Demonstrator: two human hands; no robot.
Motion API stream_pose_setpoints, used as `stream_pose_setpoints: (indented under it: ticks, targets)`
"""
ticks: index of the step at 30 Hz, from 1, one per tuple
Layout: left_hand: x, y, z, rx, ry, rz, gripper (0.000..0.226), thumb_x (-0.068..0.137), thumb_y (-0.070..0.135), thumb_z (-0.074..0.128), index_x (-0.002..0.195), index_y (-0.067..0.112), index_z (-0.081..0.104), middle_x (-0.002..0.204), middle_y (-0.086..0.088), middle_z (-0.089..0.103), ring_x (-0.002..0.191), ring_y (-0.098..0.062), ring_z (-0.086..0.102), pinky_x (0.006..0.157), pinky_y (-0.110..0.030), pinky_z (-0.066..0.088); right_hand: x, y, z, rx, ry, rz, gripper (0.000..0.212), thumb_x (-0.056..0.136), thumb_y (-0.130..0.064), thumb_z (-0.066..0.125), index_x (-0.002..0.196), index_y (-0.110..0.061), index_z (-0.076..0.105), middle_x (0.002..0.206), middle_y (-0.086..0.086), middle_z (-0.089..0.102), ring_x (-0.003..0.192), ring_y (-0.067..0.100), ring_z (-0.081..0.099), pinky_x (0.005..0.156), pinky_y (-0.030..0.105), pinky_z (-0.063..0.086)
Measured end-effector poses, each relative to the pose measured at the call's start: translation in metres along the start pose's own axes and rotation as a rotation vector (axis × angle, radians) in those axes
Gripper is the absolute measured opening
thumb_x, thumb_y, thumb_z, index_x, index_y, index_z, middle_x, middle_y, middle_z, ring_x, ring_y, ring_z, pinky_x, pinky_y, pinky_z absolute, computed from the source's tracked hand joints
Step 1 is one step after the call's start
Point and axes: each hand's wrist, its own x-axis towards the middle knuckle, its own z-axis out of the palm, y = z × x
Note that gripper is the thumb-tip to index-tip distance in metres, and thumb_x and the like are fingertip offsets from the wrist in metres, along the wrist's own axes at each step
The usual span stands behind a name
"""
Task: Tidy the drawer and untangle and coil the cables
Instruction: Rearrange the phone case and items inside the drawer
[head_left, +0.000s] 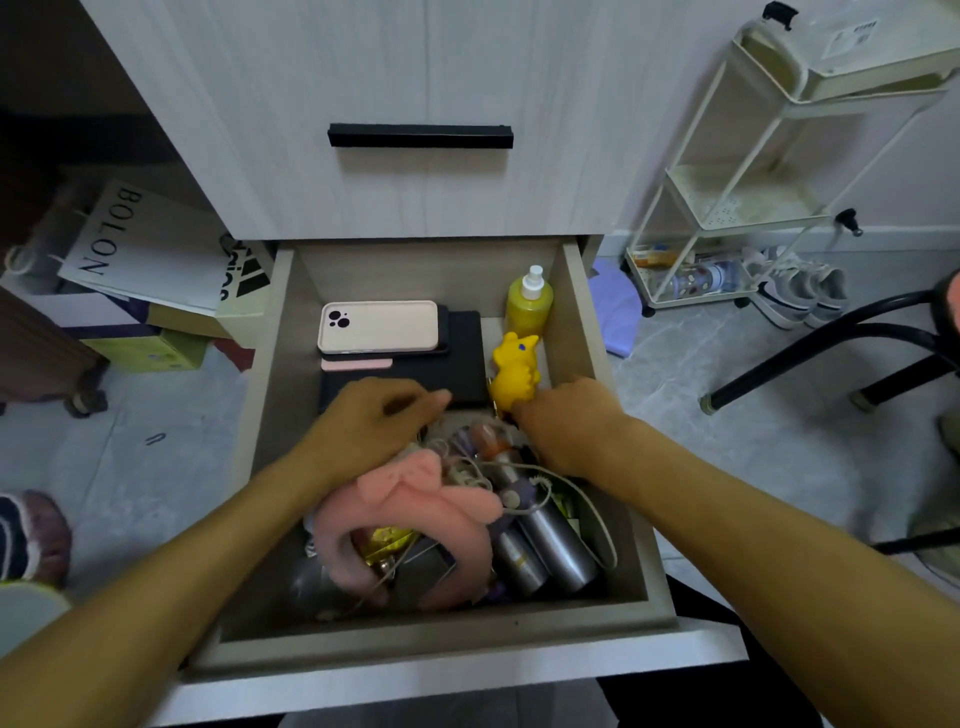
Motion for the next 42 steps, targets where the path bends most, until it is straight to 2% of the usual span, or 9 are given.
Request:
stream_pose_setpoints:
  ticks: [7, 11, 15, 19, 24, 30, 35, 37, 42]
  targets:
    - [-0.059, 0.009, -0.012, 0.061, -0.06, 0.166, 0.025, 0.084, 0.056, 0.057, 0.086, 0.037, 0.072, 0.088, 0.019, 0.071, 0.083, -0.004, 0.067, 0.073, -0.017, 0.05, -0.008, -0.012, -0.003, 0.194, 0.196, 0.17, 0.027, 0.095, -0.019, 0.047, 0.121, -0.011, 0.046, 0.115, 0.009, 0.062, 0.099, 0.031, 0.063, 0.072, 0.033, 0.033]
    - [-0.056, 0.001, -0.006, 0.217, 0.163, 0.162, 0.026, 0.092, 0.04, 0.06, 0.078, 0.022, 0.073, 0.066, 0.01, 0.066, 0.063, -0.009, 0.061, 0.059, -0.029, 0.048, -0.02, -0.026, -0.013, 0.4, 0.357, 0.206, 0.032, 0.096, -0.026, 0.047, 0.125, -0.011, 0.044, 0.113, 0.012, 0.061, 0.098, 0.035, 0.061, 0.066, 0.034, 0.034]
    - [-0.057, -0.003, -0.002, 0.443, 0.306, 0.111, 0.022, 0.094, 0.039, 0.058, 0.089, 0.023, 0.072, 0.073, 0.01, 0.067, 0.066, -0.009, 0.06, 0.061, -0.027, 0.047, -0.03, -0.043, -0.022, 0.716, 0.376, 0.165, 0.036, 0.094, -0.031, 0.051, 0.126, -0.014, 0.049, 0.106, 0.014, 0.062, 0.097, 0.036, 0.058, 0.073, 0.039, 0.049]
    - [-0.086, 0.004, -0.004, 0.424, 0.077, 0.134, 0.04, 0.091, 0.06, 0.028, 0.096, 0.038, 0.061, 0.087, 0.01, 0.064, 0.08, -0.012, 0.062, 0.064, -0.029, 0.045, -0.043, -0.048, -0.014, 1.118, 0.359, 0.232, 0.035, 0.089, -0.029, 0.061, 0.122, -0.019, 0.056, 0.112, 0.01, 0.063, 0.096, 0.027, 0.061, 0.08, 0.043, 0.054]
    - [-0.11, -0.005, -0.01, 0.72, -0.044, 0.26, 0.058, 0.08, 0.067, 0.044, 0.13, 0.039, 0.053, 0.116, 0.01, 0.061, 0.099, -0.016, 0.061, 0.074, -0.033, 0.052, -0.063, -0.052, 0.001, 1.36, 0.437, 0.375, 0.03, 0.084, -0.028, 0.07, 0.113, -0.023, 0.062, 0.109, 0.004, 0.065, 0.093, 0.016, 0.063, 0.079, 0.035, 0.056]
    - [-0.078, -0.011, -0.02, 0.236, 0.302, 0.071, 0.041, 0.087, 0.036, 0.07, 0.126, 0.028, 0.061, 0.115, 0.006, 0.062, 0.101, -0.012, 0.056, 0.088, -0.03, 0.047, -0.072, -0.066, 0.006, 1.522, 0.6, 0.453, 0.028, 0.083, -0.028, 0.074, 0.109, -0.023, 0.065, 0.11, 0.002, 0.068, 0.093, 0.011, 0.063, 0.084, 0.035, 0.057]
    - [-0.032, -0.012, -0.026, 0.486, 0.192, 0.13, 0.037, 0.091, 0.034, 0.065, 0.126, 0.025, 0.059, 0.114, -0.003, 0.064, 0.109, -0.025, 0.054, 0.093, -0.04, 0.044, -0.07, -0.065, 0.006, 1.655, 0.637, 0.569, 0.02, 0.087, -0.024, 0.071, 0.105, -0.022, 0.062, 0.104, -0.001, 0.068, 0.095, 0.015, 0.067, 0.067, 0.018, 0.054]
    - [-0.015, -0.01, -0.031, 0.741, 0.136, 0.077, 0.041, 0.089, 0.026, 0.064, 0.13, 0.026, 0.056, 0.117, -0.006, 0.061, 0.11, -0.029, 0.052, 0.092, -0.041, 0.042, -0.069, -0.063, 0.011, 1.686, 0.61, 0.577, 0.022, 0.087, -0.025, 0.071, 0.106, -0.02, 0.063, 0.107, 0.002, 0.07, 0.094, 0.016, 0.069, 0.068, 0.023, 0.058]
    - [-0.02, -0.004, -0.015, 0.997, -0.077, 0.086, 0.072, 0.088, 0.034, 0.062, 0.151, 0.032, 0.026, 0.155, -0.009, 0.029, 0.14, -0.03, 0.03, 0.112, -0.045, 0.031, -0.07, -0.062, 0.016, 1.644, 0.554, 0.538, 0.03, 0.088, -0.026, 0.069, 0.115, -0.018, 0.06, 0.113, 0.007, 0.068, 0.098, 0.018, 0.067, 0.069, 0.022, 0.055]
